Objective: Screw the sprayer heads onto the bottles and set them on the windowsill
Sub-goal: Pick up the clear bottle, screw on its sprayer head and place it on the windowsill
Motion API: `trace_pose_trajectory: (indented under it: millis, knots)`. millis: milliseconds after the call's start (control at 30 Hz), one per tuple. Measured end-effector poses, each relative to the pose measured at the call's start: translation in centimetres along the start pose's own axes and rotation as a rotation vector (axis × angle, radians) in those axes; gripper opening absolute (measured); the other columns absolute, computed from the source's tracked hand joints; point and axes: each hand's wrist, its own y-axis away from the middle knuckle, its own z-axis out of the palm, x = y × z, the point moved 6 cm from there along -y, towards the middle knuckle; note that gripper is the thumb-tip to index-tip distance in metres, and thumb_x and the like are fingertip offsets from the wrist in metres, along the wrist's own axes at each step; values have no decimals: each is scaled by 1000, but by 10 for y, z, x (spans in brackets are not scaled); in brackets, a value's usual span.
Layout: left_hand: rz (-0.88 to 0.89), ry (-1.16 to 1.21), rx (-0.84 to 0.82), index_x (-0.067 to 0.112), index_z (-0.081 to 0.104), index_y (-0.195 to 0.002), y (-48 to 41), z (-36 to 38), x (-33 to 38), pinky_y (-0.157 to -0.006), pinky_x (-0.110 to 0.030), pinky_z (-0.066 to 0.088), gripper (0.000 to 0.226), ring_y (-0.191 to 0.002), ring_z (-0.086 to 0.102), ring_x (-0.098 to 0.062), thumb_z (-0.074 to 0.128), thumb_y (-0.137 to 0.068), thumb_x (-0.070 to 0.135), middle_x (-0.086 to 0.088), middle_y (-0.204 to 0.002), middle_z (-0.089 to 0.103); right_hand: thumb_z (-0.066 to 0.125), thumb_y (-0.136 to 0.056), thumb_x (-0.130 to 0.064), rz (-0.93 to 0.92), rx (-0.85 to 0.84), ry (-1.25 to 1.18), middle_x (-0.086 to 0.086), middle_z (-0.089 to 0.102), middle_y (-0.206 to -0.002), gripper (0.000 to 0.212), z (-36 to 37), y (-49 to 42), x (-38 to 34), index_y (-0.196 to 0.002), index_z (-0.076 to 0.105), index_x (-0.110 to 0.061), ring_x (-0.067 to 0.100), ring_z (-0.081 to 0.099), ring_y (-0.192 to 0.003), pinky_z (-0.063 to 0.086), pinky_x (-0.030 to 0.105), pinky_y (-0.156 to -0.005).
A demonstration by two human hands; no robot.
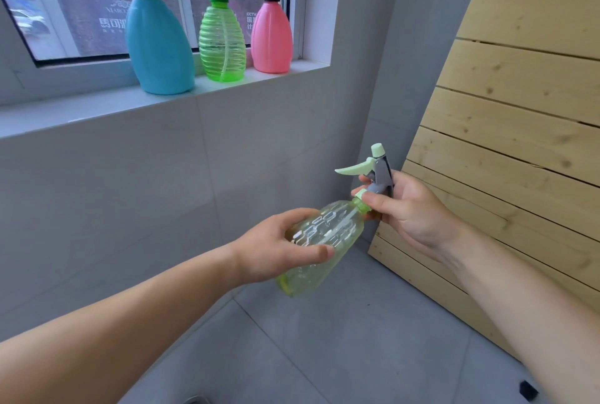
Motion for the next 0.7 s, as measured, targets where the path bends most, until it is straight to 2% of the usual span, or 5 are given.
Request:
trace_pose_trajectory:
  millis: [233,333,400,567,700]
  knots:
    - [35,-111,84,43,62,-121,1,4,-2,-92,-39,60,52,-96,74,-11,80,-74,50,12,-103,78,67,-89,-32,-38,215,243,7,60,-91,34,1,-1,5,-105,57,-3,15,62,-82,58,33,-67]
    - [43,-122,74,43,62,-122,1,2,2,-93,-39,60,48,-98,74,-11,80,-78,46,11,-105,77,65,-90,-20,-15,111,96,6,59,-98,17,2,-3,4,-103,57,-11,17,60,-89,51,28,-67]
    - [46,-147,83,43,61,-124,0,0,2,-93,-39,59,50,-97,74,-10,80,-78,46,12,-105,77,69,-83,-15,-1,41,3,8,61,-105,26,2,-4,3,-107,59,-14,18,61,-93,51,30,-73]
    - [21,-206,88,44,57,-129,2,3,-1,-95,-39,58,62,-100,72,-6,78,-72,56,15,-108,76,70,-86,-33,-10,180,300,2,59,-98,37,-1,-4,8,-111,54,-10,14,62,-86,58,35,-74]
    - [39,-241,112,50,56,-123,2,-2,5,-96,-35,57,54,-102,71,-3,78,-74,55,16,-111,75,66,-90,-25,5,98,102,4,61,-101,29,0,-4,4,-112,55,-8,15,62,-93,53,34,-72]
